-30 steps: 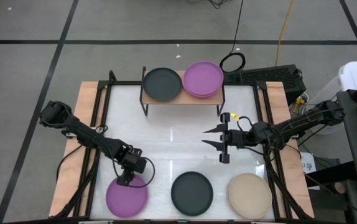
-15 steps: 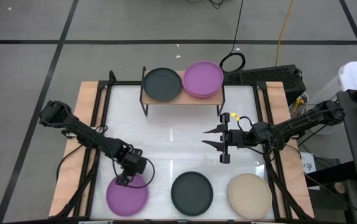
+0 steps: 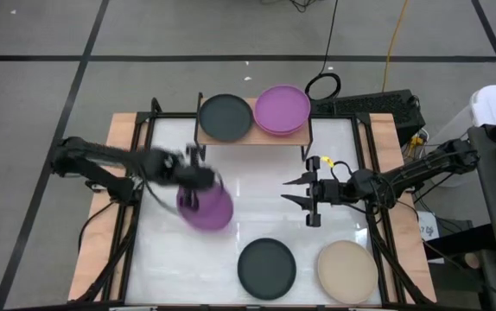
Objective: Place and stack plates onto a shelf
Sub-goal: Stack the purple plate on top of the black plate on the shelf
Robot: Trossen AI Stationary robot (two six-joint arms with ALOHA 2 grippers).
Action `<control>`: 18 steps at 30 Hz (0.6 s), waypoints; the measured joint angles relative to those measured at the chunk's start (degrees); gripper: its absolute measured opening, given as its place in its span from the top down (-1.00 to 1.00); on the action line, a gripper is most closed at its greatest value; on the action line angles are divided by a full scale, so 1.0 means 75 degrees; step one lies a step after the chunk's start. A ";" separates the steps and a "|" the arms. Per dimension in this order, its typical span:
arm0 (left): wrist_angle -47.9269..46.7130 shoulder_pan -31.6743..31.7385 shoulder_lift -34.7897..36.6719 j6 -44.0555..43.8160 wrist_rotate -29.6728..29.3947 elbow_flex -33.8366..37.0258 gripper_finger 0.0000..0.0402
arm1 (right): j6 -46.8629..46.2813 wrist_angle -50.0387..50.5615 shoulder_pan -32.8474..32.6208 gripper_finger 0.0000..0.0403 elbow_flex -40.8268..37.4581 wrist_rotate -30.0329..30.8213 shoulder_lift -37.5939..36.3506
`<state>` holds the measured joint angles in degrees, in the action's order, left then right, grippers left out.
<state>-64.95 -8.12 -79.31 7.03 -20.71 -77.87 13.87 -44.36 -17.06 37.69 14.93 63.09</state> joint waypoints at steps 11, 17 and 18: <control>0.1422 0.5222 -0.0125 0.0525 0.2262 -0.2649 0.95 | 0.0170 -0.0117 -0.0155 0.39 0.0000 0.0001 -0.0009; 0.1289 0.6988 -0.1107 -0.0236 0.3706 -0.2771 0.95 | 0.0242 -0.0113 -0.0157 0.39 0.0000 -0.0002 -0.0009; 0.1263 0.7189 -0.1245 -0.0391 0.3937 -0.2774 0.95 | 0.0242 -0.0100 -0.0157 0.39 0.0000 -0.0002 -0.0009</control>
<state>-55.48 45.79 -88.65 4.10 8.82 -98.67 15.68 -45.11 -18.24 37.69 14.92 63.02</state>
